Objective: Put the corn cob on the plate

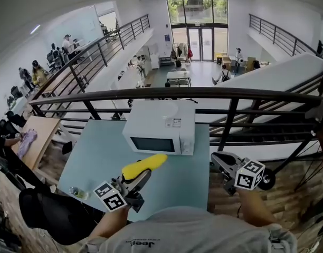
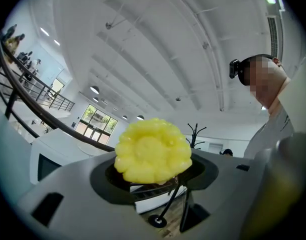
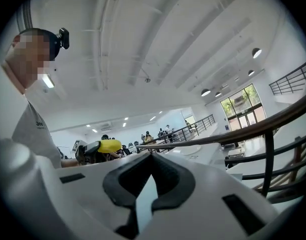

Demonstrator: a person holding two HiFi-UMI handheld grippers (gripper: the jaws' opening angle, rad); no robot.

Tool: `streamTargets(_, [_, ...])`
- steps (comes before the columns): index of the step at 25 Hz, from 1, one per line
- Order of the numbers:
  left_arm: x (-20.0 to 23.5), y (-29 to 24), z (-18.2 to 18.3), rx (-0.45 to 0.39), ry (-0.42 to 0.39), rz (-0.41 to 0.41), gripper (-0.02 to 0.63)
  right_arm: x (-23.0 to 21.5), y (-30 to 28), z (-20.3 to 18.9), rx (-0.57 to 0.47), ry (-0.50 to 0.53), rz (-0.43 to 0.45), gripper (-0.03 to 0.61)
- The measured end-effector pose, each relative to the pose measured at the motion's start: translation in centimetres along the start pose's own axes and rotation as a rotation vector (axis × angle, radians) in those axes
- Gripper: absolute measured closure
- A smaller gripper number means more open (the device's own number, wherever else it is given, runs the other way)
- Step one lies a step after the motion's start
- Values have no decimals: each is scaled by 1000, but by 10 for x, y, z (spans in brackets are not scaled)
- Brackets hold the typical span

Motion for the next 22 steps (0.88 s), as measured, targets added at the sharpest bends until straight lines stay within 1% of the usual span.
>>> streamTargets(3, [2,-9,2,13,1,21,348,-10,0,-4,-3,-18,22,561])
streamTargets(5, [6,-16,3,23,3,24,348,-18,-2,-8,1,-29,15,561])
streamTargets(8, [14,-24,5,39,11,8,348,-29,-12,-10,-2,-42,-7,561])
streamTargets(11, [31,-16,15,40,15,-25,348,-24,-32,-10,-13,-45,-20,561])
streamTargets(14, [69,2,26,50,12,-57,348,-12,-62,-13,-18,-36,-64,561])
streamTargets(17, [117,19,33,50,46,-126,348,-2,-91,-15,-21,-27,-170,561])
streamTargets(19, [150,31,38,58,66,-163,350,10,-112,-19,-26,-41,-239,561])
streamTargets(22, [188,39,59,82,20,-205,348,28,-146,-16,0,-36,-259,561])
Point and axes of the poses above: the fingertips, and each gripper's own axes: y backward along the fingers, x to its left, z out of its top, the point moved 7 cm from there along y, backward along the fingers, and after that the axes turned 6 degrees about x, right-handed, at the moved point
